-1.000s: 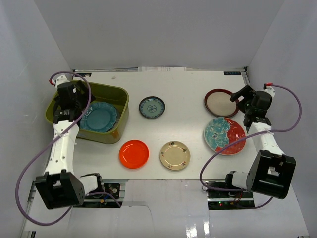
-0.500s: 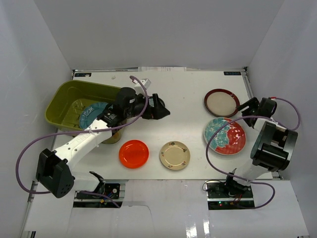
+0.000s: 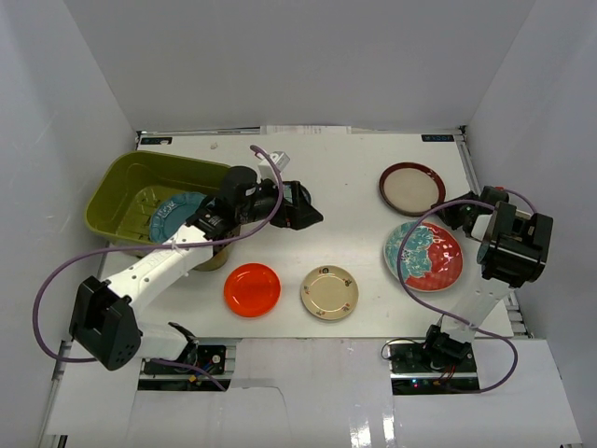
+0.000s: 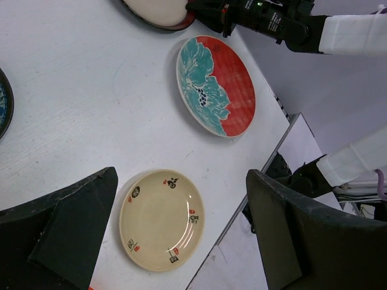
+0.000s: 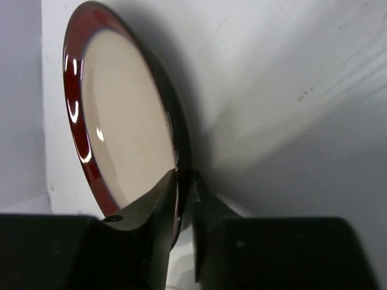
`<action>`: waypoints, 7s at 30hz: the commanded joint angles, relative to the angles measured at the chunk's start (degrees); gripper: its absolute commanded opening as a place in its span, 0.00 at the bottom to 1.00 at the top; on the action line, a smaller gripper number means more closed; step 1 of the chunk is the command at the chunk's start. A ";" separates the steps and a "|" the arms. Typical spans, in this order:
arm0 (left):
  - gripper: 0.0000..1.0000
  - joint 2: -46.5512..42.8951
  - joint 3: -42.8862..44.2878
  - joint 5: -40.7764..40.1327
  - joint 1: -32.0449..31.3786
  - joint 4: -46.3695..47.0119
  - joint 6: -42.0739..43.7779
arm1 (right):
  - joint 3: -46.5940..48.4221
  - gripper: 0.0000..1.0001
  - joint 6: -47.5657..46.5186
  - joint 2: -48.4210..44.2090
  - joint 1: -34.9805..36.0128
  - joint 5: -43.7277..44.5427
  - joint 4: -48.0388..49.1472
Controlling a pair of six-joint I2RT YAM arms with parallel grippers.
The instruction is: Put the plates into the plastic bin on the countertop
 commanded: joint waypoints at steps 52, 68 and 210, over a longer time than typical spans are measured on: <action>0.00 -7.03 19.07 -6.25 36.12 -11.97 -10.99 | -11.24 0.88 3.51 -37.85 27.99 -16.06 8.99; 0.00 -17.53 -4.48 -15.74 54.42 -11.01 -14.52 | -13.26 0.87 -4.49 -42.15 31.78 -12.28 0.11; 0.98 -8.99 -0.89 -19.25 55.32 -9.95 -4.42 | -32.51 0.83 -18.73 -45.24 49.52 3.90 -19.05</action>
